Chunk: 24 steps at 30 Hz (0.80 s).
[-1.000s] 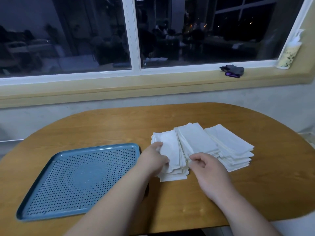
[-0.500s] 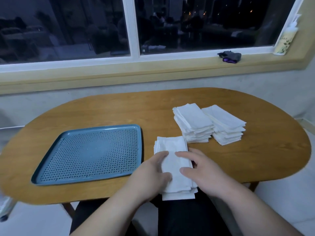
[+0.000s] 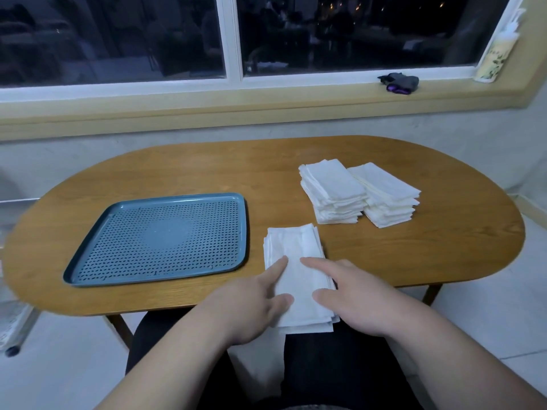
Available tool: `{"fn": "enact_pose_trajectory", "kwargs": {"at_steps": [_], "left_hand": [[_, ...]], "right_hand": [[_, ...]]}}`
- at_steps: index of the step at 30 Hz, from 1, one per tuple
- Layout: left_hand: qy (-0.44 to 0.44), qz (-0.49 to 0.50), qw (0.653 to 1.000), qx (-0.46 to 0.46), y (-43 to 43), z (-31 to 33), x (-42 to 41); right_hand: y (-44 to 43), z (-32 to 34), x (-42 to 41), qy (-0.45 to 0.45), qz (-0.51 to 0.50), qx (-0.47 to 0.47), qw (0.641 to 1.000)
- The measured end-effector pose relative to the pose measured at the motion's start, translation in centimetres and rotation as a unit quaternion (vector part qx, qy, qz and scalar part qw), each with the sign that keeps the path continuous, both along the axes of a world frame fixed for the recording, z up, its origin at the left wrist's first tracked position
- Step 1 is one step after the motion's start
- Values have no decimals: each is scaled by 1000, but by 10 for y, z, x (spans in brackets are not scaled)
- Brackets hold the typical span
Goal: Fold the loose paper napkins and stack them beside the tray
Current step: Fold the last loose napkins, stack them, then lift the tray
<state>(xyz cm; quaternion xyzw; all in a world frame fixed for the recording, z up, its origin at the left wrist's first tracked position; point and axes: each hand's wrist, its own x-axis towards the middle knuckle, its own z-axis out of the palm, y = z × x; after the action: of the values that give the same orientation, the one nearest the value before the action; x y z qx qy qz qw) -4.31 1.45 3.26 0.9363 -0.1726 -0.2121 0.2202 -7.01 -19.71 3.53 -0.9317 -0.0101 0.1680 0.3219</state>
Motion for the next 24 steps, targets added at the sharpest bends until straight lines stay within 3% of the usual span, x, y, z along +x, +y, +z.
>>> {"fn": "enact_pose_trajectory", "kwargs": {"at_steps": [2,5,8,12,19,24], "left_hand": [[12,4,1000,-6,1,-2,-2],[41,39,992,-112,3,-11,-4],[78,92,963,-243,5,-24,-10],[96,130,927,-340,9,-25,-17],[45,163,918,-360,66,9,0],[25,208,914,-347,138,20,24]], "right_hand": [[1,-2,-3,4,6,1,1000],[3,-5,-6,-8,-26,75,997],[4,-4,-11,-4,-64,165,984],[6,3,-10,-6,-93,260,961],[57,23,21,-15,-77,340,937],[123,30,63,-3,-24,336,942]]}}
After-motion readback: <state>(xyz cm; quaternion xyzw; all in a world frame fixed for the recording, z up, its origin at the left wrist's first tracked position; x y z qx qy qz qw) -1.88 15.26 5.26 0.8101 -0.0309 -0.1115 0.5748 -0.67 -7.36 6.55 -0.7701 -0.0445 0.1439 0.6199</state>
